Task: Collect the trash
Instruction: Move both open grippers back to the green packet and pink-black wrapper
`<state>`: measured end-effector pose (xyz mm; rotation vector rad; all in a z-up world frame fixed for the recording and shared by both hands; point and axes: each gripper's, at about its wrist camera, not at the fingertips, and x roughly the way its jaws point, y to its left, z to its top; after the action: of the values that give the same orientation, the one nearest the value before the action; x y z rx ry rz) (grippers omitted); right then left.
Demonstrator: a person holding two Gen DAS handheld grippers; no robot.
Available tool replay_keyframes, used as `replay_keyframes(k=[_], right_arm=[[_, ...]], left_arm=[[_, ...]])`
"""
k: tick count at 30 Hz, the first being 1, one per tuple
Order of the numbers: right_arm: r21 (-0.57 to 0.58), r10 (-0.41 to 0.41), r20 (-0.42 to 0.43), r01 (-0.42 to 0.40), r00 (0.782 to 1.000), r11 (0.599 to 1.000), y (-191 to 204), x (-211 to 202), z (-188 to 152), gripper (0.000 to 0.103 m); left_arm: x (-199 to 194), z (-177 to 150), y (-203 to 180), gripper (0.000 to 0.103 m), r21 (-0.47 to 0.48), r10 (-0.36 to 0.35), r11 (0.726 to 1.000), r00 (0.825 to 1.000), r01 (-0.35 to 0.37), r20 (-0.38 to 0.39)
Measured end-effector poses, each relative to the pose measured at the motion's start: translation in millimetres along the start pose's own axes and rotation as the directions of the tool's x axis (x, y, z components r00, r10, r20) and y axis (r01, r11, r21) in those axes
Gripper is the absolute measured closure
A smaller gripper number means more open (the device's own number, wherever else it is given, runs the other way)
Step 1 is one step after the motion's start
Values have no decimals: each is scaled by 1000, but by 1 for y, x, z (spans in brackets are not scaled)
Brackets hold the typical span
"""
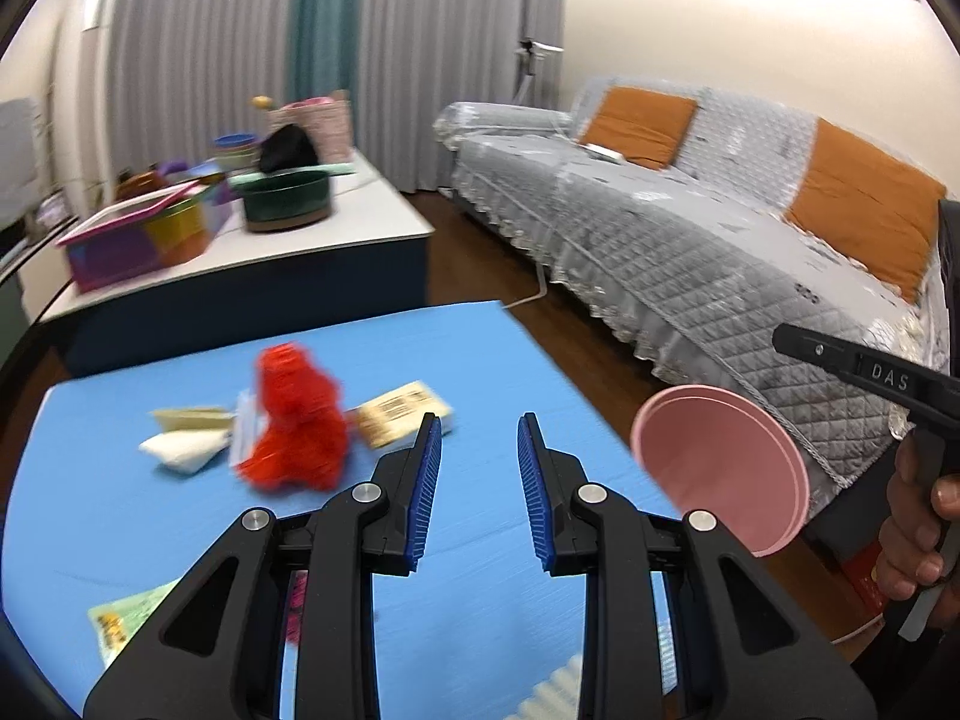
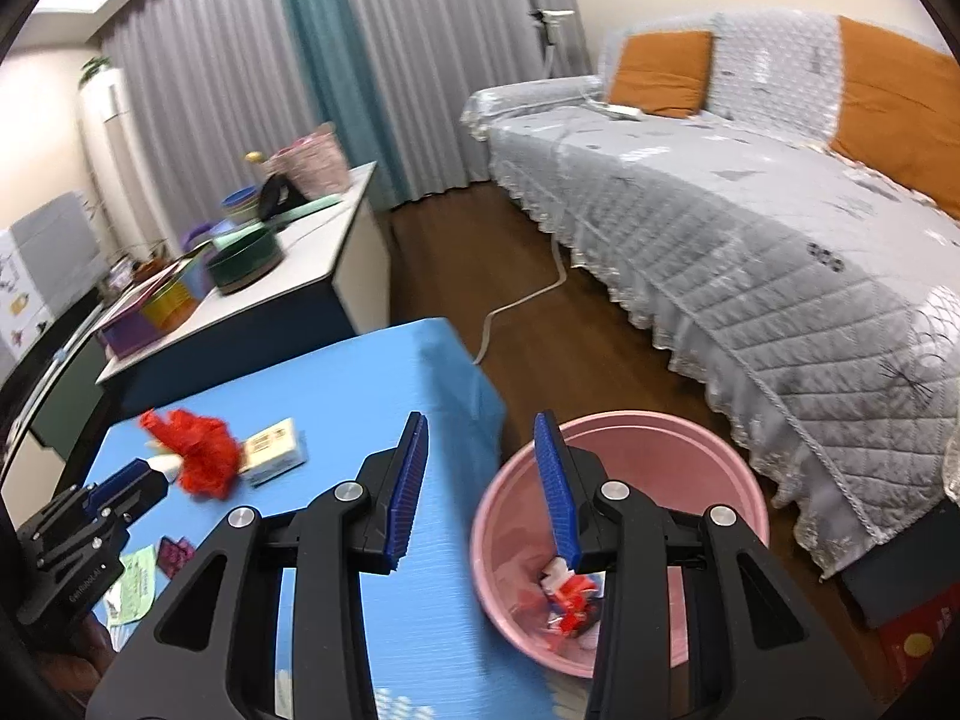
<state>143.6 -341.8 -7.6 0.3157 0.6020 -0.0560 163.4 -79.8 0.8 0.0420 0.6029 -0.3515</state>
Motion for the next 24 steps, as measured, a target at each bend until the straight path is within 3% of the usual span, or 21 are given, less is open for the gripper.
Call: replay_keyframes(k=[6,11,18,24], right_arm=[[-66,86,-34,-88,996,994,49,10,-15,66],[-97,183,-78,-190,980,977,92,24,-29,68],[-165,320,-166,-347,933,923,158,44,-58,69],[-237,342,-251,-400,905,885,200,65,-91,69]], left_arm=[[-20,-25,44,76,-75,102,992,995,-102,-5],[-28,-51,75,76,-110,199,973,979,-202,-36],[-39,-85,119,76,-154,301,939,951,-309,-72],[-49,-105,153,76,-217,365,899,925,-379,-103]])
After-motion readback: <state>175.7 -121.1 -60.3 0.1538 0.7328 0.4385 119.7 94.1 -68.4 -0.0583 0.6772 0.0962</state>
